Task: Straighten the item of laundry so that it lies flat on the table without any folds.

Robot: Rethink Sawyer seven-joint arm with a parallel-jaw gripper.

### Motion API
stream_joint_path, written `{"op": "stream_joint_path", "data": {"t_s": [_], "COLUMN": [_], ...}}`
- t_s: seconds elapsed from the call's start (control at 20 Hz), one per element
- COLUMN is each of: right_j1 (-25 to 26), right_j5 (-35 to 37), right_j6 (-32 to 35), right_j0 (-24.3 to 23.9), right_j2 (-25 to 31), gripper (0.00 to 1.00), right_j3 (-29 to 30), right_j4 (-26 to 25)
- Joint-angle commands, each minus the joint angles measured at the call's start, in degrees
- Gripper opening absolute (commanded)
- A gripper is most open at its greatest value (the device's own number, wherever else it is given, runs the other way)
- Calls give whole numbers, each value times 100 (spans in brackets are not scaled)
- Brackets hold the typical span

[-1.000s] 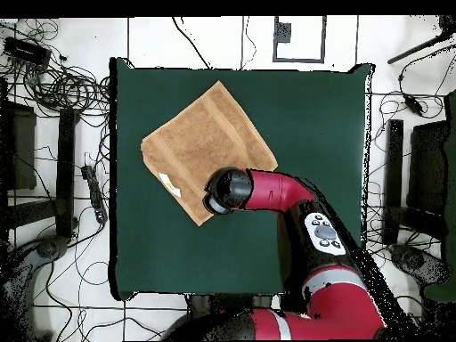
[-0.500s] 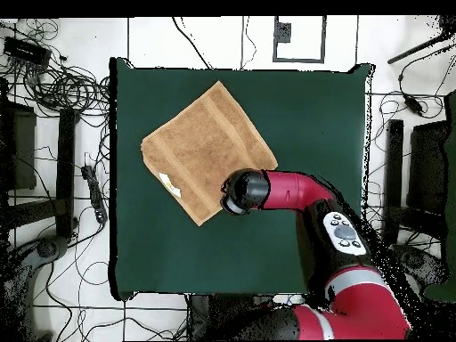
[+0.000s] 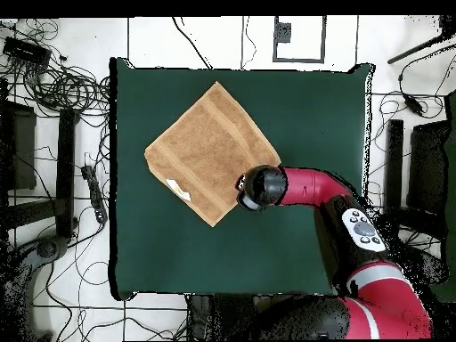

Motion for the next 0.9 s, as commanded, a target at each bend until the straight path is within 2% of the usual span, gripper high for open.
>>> {"op": "stream_joint_path", "data": {"t_s": [0.05,0.4,0.6,0.9], "right_j1": [629,643,574,-319], "right_j5": [319,302,301,793], "right_j6": [-2187,-2003,-1500,-981], "right_j0": [-113,-175,-125,-71], "right_j2": [648,760,738,873], "gripper": [100,100,100,100], "right_j3": [-517,-386,-72,798], "right_j4": [-808,-953,-646,7]}}
